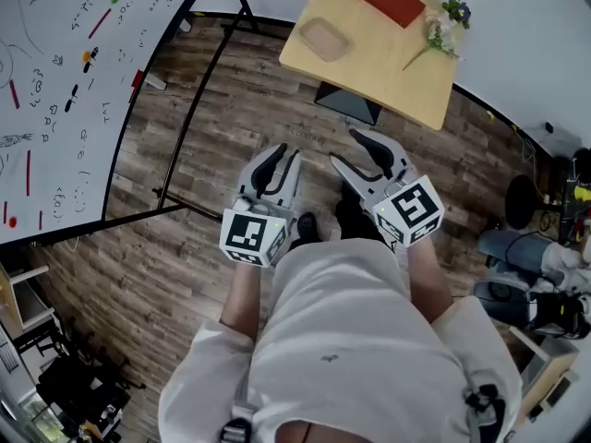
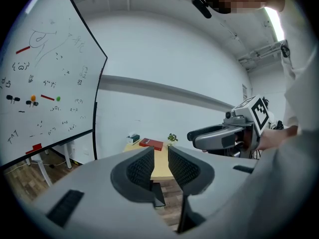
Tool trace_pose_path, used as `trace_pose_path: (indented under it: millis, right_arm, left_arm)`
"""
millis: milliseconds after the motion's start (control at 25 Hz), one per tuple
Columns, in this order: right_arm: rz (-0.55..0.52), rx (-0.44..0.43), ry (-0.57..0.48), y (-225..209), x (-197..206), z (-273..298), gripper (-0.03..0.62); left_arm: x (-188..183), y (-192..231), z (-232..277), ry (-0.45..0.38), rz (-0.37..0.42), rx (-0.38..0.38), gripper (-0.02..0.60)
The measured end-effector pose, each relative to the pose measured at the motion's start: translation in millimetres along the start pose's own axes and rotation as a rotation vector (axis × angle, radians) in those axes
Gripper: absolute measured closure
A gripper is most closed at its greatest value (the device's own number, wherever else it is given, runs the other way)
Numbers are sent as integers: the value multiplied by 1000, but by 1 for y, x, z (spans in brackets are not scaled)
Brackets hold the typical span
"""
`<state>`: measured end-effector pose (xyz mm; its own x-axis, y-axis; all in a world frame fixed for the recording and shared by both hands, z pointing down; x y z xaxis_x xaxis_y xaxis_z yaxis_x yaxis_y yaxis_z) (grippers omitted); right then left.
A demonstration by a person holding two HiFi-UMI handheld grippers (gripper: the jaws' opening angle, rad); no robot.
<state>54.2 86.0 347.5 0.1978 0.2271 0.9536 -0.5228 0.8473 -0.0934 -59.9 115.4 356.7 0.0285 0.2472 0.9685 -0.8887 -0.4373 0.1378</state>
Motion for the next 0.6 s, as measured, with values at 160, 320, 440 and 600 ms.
trace_pose_path:
  millis: [160, 320, 440, 600]
  right_arm:
    - [-4, -26, -14, -30, -5, 0, 387]
    - [-2, -70, -20, -59, -5, -2, 388]
    - [-4, -112, -20, -77, -5, -5, 390]
    - [-7, -187, -6, -97, 1, -4, 404]
  left_arm:
    - [-8, -5, 27, 4, 11, -25, 508]
    - [-13, -16, 53, 26, 23, -67, 508]
    - [-16, -25, 67, 34, 17, -104, 508]
    - [-14, -33, 80, 42, 5, -176, 508]
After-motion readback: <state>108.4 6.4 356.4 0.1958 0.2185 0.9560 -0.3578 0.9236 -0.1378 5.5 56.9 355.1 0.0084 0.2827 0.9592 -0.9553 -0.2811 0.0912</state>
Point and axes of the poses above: the fingertips, and each gripper's own axes: z forward along the fingers, y to its left, x out of its underside, the point moved 3 cm from there along -z, backward along the fingers
